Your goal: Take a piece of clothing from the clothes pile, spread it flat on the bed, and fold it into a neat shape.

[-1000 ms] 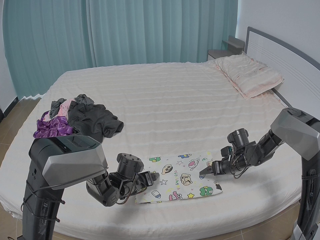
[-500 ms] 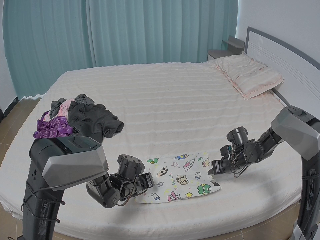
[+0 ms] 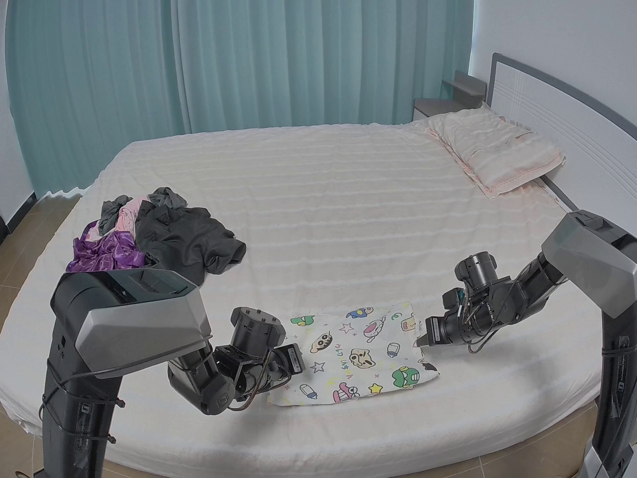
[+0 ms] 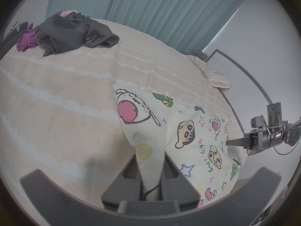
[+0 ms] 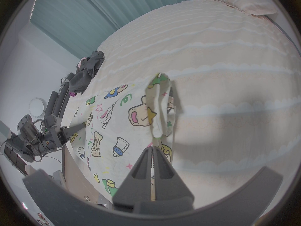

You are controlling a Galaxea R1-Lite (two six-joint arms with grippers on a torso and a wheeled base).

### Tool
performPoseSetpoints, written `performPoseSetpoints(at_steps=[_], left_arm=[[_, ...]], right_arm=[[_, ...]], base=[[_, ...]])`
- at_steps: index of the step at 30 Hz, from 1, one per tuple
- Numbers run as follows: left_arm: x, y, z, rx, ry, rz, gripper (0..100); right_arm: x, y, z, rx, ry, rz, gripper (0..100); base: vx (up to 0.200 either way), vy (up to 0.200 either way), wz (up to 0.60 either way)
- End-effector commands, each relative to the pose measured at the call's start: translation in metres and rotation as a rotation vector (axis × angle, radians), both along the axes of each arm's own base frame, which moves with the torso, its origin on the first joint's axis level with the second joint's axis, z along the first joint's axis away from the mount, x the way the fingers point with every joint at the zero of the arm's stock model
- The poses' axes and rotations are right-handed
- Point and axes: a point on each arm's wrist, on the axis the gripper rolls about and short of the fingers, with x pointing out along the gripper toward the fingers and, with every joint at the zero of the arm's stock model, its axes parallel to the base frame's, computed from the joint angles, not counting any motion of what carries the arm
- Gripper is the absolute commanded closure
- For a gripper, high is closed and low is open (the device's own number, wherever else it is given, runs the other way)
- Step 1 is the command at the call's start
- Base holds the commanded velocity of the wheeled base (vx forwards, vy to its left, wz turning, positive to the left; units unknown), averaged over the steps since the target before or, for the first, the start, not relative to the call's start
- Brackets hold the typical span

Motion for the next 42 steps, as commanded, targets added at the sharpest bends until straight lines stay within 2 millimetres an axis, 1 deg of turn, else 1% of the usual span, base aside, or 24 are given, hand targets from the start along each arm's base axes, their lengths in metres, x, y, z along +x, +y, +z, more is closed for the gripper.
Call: performPoseSetpoints(at_steps=[1, 3, 6, 12, 14, 23, 27, 37, 42], left_arm=[[-0.001, 0.001, 0.001, 0.001, -0.001, 0.000, 100], [-0.001, 0.001, 0.002, 0.000, 0.000, 0.003, 100], [0.000, 0.003, 0.002, 0.000, 0.000, 0.008, 100], [0.001, 0.004, 0.003, -0.002, -0.003, 0.012, 100], [-0.002, 0.006, 0.005, 0.001, 0.002, 0.012, 100], [-0.009, 0.014, 0.018, -0.003, -0.008, 0.019, 100], [-0.011, 0.019, 0.017, 0.004, 0.004, 0.030, 100], [-0.016, 0.032, 0.012, 0.024, 0.035, 0.056, 100], [-0.016, 0.040, 0.015, 0.021, 0.030, 0.072, 100]], right_arm=[[0.001, -0.002, 0.003, 0.005, -0.007, -0.012, 100], [0.005, -0.010, 0.011, 0.013, -0.025, -0.045, 100], [0.005, -0.017, 0.015, 0.016, -0.030, -0.067, 100], [0.004, -0.022, 0.018, 0.016, -0.031, -0.081, 100], [0.005, -0.024, 0.018, 0.016, -0.032, -0.086, 100], [0.006, -0.024, 0.020, -0.006, -0.048, -0.106, 100], [0.006, -0.024, 0.023, -0.005, -0.054, -0.106, 100], [0.005, -0.024, 0.023, -0.003, -0.053, -0.105, 100], [0.004, -0.023, 0.022, 0.004, -0.040, -0.119, 100]], base=[[0.000, 0.200, 0.00], [0.000, 0.200, 0.00], [0.000, 0.200, 0.00], [0.000, 0.200, 0.00], [0.000, 0.200, 0.00], [0.000, 0.200, 0.00], [0.000, 0.200, 0.00], [0.000, 0.200, 0.00], [0.000, 0.200, 0.00]])
